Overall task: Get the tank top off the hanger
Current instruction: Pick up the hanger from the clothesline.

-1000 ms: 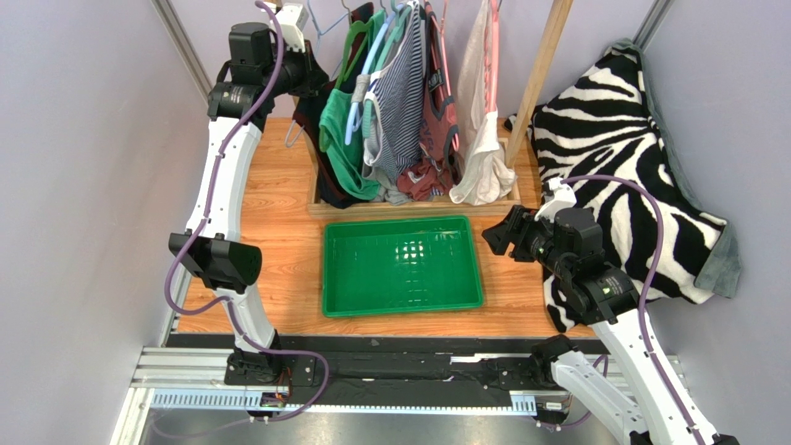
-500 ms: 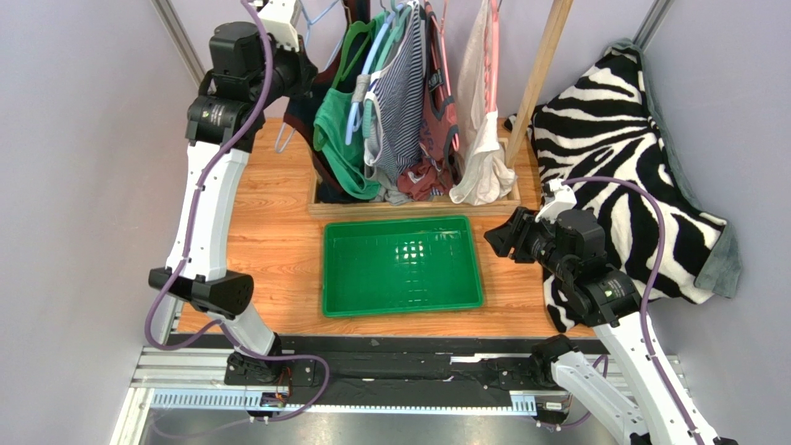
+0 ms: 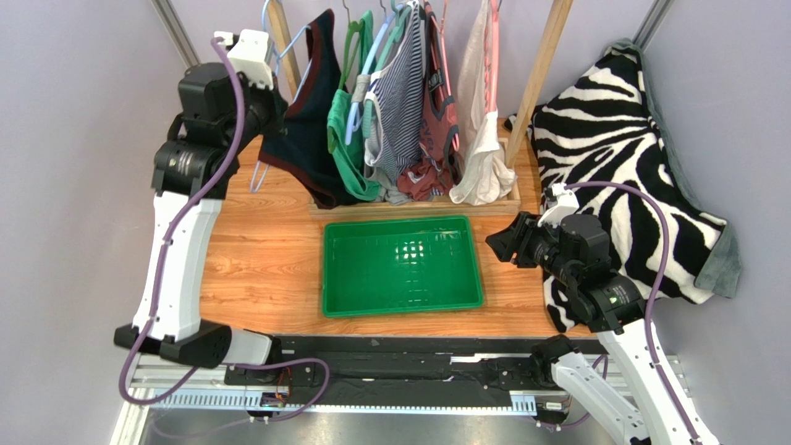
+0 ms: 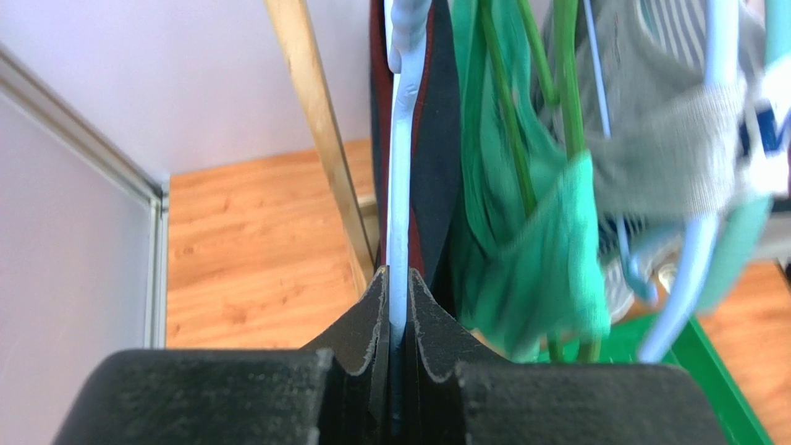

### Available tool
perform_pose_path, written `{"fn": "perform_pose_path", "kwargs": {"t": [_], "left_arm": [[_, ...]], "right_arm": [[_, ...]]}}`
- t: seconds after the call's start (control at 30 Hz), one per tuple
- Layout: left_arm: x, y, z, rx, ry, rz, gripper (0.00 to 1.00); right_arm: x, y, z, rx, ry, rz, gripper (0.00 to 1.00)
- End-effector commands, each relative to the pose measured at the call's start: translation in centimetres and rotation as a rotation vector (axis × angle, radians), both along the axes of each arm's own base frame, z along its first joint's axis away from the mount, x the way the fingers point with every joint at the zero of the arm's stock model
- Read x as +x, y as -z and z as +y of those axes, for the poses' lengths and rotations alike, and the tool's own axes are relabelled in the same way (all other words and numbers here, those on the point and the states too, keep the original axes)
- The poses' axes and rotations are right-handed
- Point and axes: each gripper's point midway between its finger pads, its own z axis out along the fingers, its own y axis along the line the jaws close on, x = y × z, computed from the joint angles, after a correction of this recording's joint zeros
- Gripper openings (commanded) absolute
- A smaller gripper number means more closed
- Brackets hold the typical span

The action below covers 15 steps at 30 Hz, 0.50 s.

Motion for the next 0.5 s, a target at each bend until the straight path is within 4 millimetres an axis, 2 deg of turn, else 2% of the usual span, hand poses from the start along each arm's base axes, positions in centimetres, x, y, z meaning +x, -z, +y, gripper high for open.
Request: {"fn": "perform_pose_path", "kwargs": {"t": [0.0,0.03,0.17,0.2,0.27,0.3,0.37,0.4,0.47], "left_arm": [[-6.0,-4.0,1.4,-0.021,0.01,-0.122,0.0],[-7.7,-5.0,1.8,-0.026,0.012,-0.15,0.0],[-12.2,-9.2,3.0,-0.041,0.014,-0.257,0.0],[-13.8,-11.0,3.0,-0.049,0.036,-0.307,0.0],[-15.9,-12.9,3.0,-0.055,0.067,-0.371,0.0],[-17.4,-14.5,3.2,-0.064,0.075,-0.424,0.0],[-19.2,-16.1,3.1,-0.074,0.105,-0.483,0.0],[-20.7,-17.6,3.3,-0.065,0.12,-0.541,0.0],[-22.5,-18.8,2.5,-0.063,0.191,-0.592,0.0]], "right_arm": [[-0.3,-2.2,0.5,0.033,-0.028,-0.05,0.51],[-0.3,-2.3,0.7,0.039,-0.036,-0.05,0.5],[-0.3,-2.6,1.0,0.046,-0.055,-0.051,0.5],[-0.3,-2.6,1.1,0.047,-0.058,-0.049,0.5],[-0.3,-2.5,1.3,0.049,-0.066,-0.041,0.49],[-0.4,-2.5,1.3,0.053,-0.069,-0.039,0.49],[-0.6,-2.3,1.4,0.069,-0.07,-0.035,0.48],[-0.7,-2.4,1.4,0.076,-0.068,-0.04,0.48],[-0.9,-2.4,1.5,0.085,-0.074,-0.043,0.48]]}}
